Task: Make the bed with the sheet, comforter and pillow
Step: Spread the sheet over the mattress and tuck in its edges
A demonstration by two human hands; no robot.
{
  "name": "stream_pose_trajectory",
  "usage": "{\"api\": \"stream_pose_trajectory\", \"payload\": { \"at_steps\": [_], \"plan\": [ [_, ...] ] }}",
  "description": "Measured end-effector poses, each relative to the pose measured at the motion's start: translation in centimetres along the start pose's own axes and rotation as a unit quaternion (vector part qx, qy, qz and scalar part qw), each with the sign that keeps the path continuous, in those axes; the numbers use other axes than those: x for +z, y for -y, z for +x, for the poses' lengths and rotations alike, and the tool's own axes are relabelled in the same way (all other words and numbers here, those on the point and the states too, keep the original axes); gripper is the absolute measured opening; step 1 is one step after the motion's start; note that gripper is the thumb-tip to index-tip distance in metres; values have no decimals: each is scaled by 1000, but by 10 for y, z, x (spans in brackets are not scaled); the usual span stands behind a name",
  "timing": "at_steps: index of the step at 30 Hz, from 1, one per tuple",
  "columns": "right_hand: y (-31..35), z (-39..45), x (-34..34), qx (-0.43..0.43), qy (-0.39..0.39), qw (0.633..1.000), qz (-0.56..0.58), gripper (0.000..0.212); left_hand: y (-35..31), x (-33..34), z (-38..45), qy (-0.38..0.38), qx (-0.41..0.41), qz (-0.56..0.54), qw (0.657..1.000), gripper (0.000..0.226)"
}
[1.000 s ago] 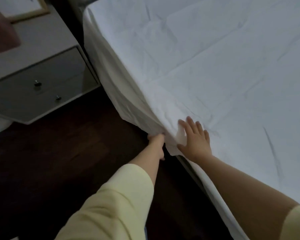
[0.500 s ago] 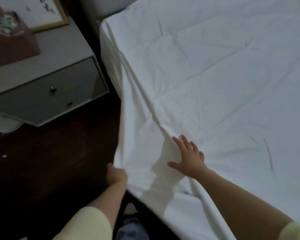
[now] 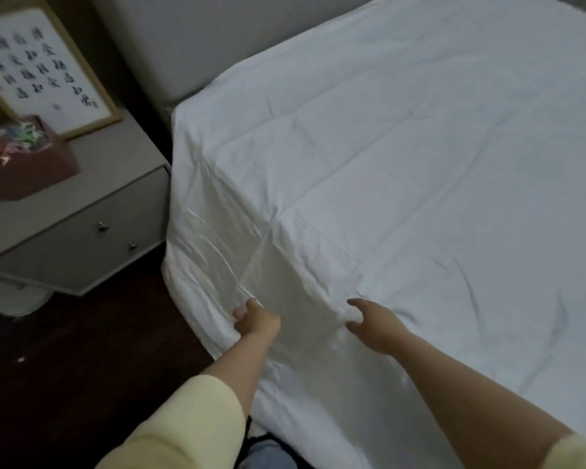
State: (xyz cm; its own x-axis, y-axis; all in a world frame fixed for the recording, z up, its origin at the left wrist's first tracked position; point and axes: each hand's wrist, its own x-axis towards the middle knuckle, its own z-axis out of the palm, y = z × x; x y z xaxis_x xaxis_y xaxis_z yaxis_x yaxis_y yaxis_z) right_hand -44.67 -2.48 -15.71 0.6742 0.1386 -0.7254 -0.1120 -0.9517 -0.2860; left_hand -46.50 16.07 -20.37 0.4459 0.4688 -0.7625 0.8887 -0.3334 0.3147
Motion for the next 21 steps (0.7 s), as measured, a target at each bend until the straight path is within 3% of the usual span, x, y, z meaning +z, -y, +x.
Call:
{"api": "stream_pose_trajectory", "payload": {
  "at_steps": [4,12,19,21],
  "plan": [
    [-44,-53,-19,16,-24,999,36,53,-26,20,-56,4,63,12,998,51],
    [-228,-230,-30,84,-77,980,161,48,-44,142,-255,57,175,85,979,43],
    [-375,-391,-18,235,-152,908,312,43,-42,256,-437,197,320,171,911,20],
    [-405,-424,-13,262,-181,882,347,41,-49,280,-471,214,358,204,886,23]
  ]
}}
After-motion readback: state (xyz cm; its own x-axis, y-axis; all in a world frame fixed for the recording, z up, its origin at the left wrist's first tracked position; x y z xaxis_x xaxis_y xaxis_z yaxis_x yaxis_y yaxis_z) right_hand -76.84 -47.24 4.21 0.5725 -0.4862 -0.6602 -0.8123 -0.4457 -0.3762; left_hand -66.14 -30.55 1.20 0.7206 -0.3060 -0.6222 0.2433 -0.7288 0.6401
